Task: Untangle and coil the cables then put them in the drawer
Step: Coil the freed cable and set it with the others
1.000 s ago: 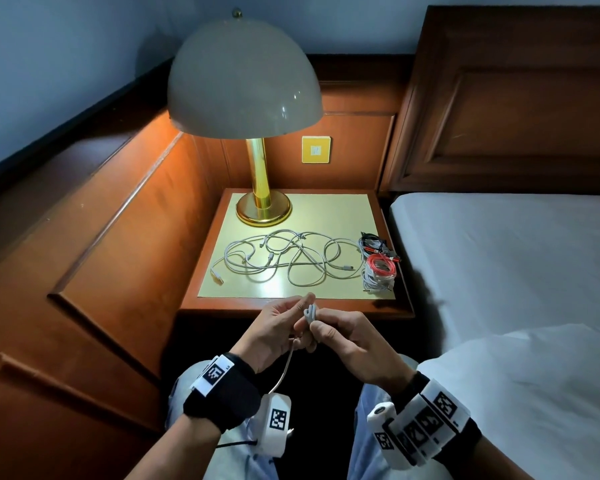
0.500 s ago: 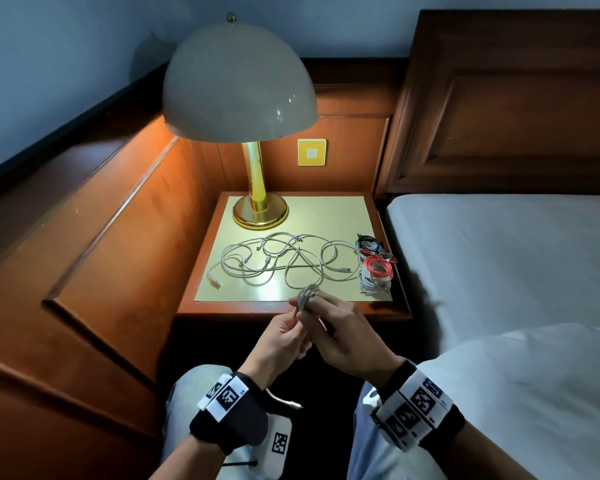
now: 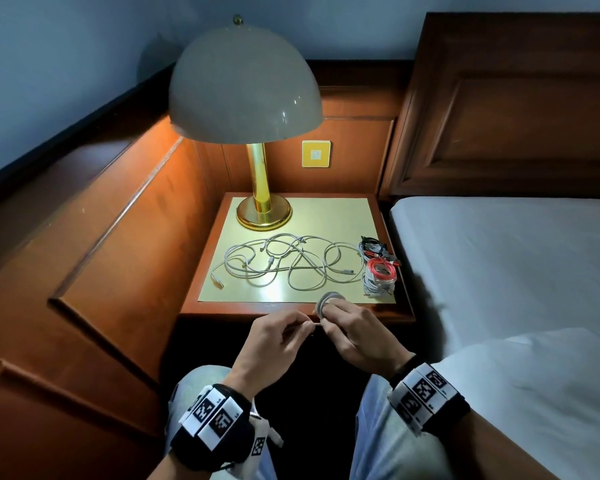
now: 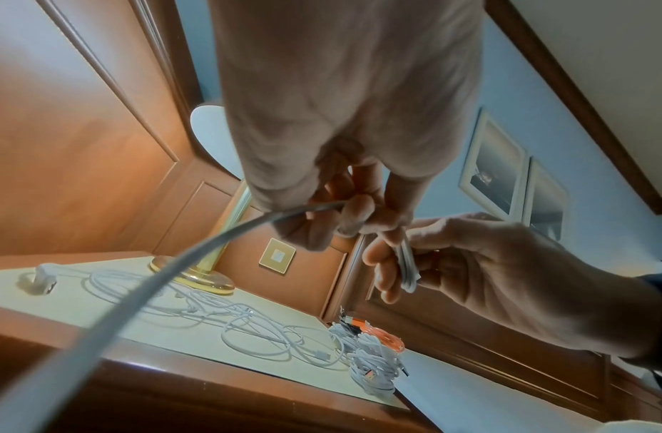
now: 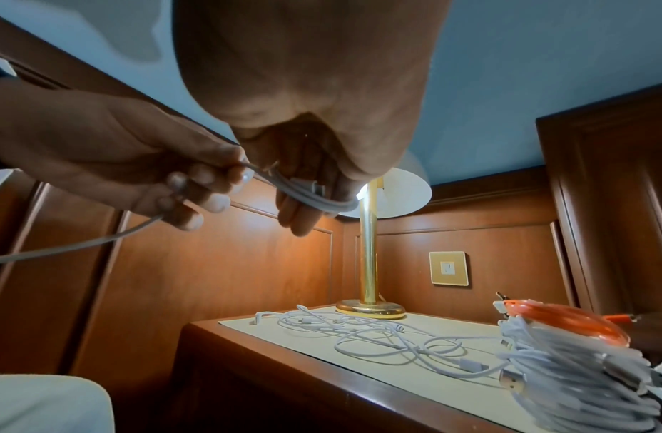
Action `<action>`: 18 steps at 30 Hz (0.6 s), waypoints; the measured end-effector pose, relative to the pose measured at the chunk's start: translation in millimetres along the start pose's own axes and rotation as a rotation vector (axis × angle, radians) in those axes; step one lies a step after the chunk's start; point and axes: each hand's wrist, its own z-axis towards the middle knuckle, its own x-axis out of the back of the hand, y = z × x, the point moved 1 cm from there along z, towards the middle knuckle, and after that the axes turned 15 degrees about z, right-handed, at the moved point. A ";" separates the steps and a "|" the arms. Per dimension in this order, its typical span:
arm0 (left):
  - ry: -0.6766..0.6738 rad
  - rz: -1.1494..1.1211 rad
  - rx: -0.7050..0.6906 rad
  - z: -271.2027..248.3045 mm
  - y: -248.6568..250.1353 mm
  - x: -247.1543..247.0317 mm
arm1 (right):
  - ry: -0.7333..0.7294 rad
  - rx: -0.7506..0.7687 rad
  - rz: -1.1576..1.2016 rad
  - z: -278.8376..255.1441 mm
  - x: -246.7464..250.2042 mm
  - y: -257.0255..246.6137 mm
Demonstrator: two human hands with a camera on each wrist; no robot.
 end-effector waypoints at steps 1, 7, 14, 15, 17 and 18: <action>0.018 0.006 -0.018 1.0 1.1 0.9 | -0.006 -0.013 0.030 -1.2 -1.2 0.2; 0.045 -0.034 -0.089 11.3 1.1 4.3 | 0.000 -0.049 0.131 -5.0 -7.1 -2.7; 0.021 -0.138 -0.076 18.6 -0.9 6.6 | 0.073 -0.172 0.383 -5.0 -5.4 -12.9; 0.026 -0.179 -0.037 19.1 -0.9 6.5 | 0.083 -0.195 0.421 -6.0 -6.2 -13.5; 0.025 -0.267 0.036 21.6 0.0 6.2 | 0.094 -0.246 0.505 -7.4 -7.6 -15.5; 0.021 -0.295 0.051 22.4 -0.1 4.6 | 0.098 -0.273 0.561 -7.9 -7.5 -17.6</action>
